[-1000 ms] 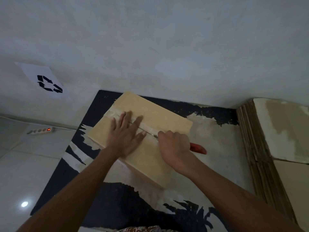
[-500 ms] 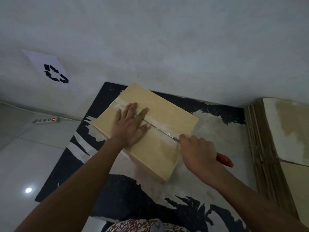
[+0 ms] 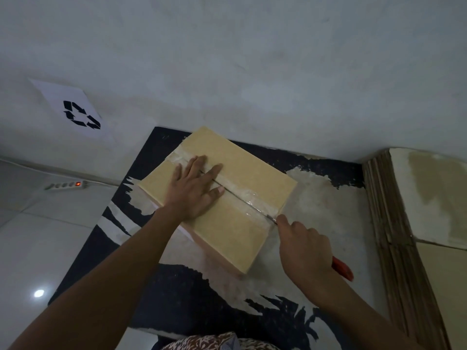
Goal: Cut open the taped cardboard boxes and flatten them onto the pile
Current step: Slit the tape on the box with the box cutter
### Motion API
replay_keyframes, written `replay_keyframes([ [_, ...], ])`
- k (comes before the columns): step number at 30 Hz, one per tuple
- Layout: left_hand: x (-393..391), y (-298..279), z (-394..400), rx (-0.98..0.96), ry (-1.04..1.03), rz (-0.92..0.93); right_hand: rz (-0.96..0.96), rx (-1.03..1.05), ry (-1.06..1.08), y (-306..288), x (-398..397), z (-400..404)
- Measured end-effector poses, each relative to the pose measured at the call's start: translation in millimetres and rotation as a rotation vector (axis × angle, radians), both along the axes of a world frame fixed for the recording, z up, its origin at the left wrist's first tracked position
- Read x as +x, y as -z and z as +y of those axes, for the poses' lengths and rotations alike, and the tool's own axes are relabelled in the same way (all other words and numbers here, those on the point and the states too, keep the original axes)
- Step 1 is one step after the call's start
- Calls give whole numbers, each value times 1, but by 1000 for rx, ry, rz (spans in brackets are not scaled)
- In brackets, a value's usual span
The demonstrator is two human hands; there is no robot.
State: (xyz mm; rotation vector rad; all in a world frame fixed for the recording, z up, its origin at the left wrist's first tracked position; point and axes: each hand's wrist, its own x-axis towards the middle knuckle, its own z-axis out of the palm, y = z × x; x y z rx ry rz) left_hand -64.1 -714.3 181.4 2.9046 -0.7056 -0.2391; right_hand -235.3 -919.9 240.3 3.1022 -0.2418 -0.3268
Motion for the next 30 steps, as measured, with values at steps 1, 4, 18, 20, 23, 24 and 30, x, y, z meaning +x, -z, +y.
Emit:
replay_keyframes([
  [1, -1, -1, 0, -9, 1, 4, -22, 23, 11, 4, -2, -1],
  [4, -2, -3, -1, -25, -5, 26, -83, 120, 65, 15, -7, -4],
  [18, -104, -14, -67, 147, -116, 206, -288, 593, 66, 61, -15, -31],
  [20, -92, -17, -46, 174, -4, 201, -327, 651, -5, 62, -24, -34],
  [23, -76, -26, -3, 212, 132, 226, -323, 696, -64, 63, -35, -30],
  [24, -74, -28, 10, 209, 121, 235, -309, 679, -85, 64, -37, -27],
  [30, -92, -30, 41, 65, -18, 161, -327, 518, -204, 58, -35, 11],
])
